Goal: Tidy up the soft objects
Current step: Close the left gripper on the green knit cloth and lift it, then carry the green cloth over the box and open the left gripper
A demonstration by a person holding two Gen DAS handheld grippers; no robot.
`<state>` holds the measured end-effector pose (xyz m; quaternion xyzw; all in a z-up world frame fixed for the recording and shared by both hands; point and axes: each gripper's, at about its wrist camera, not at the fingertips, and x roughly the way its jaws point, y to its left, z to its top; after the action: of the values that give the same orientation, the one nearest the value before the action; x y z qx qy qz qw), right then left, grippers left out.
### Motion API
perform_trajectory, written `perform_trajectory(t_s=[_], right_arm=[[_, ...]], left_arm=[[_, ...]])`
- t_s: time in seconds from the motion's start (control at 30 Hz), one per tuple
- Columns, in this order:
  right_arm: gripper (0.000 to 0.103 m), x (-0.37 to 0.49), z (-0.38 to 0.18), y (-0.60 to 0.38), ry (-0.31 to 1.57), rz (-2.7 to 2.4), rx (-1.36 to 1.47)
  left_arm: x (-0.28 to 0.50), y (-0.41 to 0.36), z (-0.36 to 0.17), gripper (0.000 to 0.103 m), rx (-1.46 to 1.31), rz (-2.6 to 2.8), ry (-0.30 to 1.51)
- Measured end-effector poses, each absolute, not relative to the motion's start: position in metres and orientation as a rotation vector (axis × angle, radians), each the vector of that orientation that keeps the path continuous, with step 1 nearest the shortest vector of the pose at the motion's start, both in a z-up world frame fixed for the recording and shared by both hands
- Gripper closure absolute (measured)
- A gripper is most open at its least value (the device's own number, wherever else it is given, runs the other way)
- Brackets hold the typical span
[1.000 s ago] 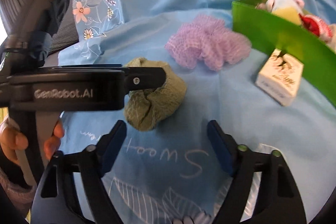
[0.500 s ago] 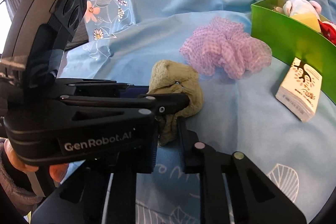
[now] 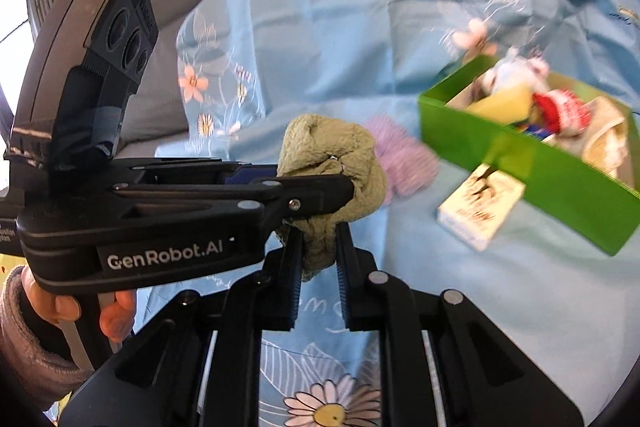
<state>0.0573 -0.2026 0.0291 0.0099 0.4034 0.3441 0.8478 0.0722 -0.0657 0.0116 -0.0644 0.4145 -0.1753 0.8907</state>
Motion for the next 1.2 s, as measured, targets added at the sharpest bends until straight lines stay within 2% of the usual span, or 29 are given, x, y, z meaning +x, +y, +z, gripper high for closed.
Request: perform_trajectory(t_s=[0.57, 0.97, 1.17, 1.2], right_arm=[[0.088, 0.138, 0.056, -0.289, 0.741, 0.572, 0.087], [0.087, 0.215, 0.035, -0.302, 0.792, 0.509, 0.051], [0.084, 0.240, 0.016, -0.292, 0.860, 0.476, 0.007], [0.081, 0.243, 0.012, -0.292, 0.872, 0.470, 0.006]], left_arm=[[0.166, -0.166, 0.051, 0.079, -0.033, -0.392, 0.798], [0.238, -0.182, 0.030, 0.079, -0.041, -0.336, 0.845], [0.260, -0.176, 0.009, 0.079, -0.079, -0.309, 0.901], [0.262, -0.175, 0.004, 0.079, -0.080, -0.300, 0.914]])
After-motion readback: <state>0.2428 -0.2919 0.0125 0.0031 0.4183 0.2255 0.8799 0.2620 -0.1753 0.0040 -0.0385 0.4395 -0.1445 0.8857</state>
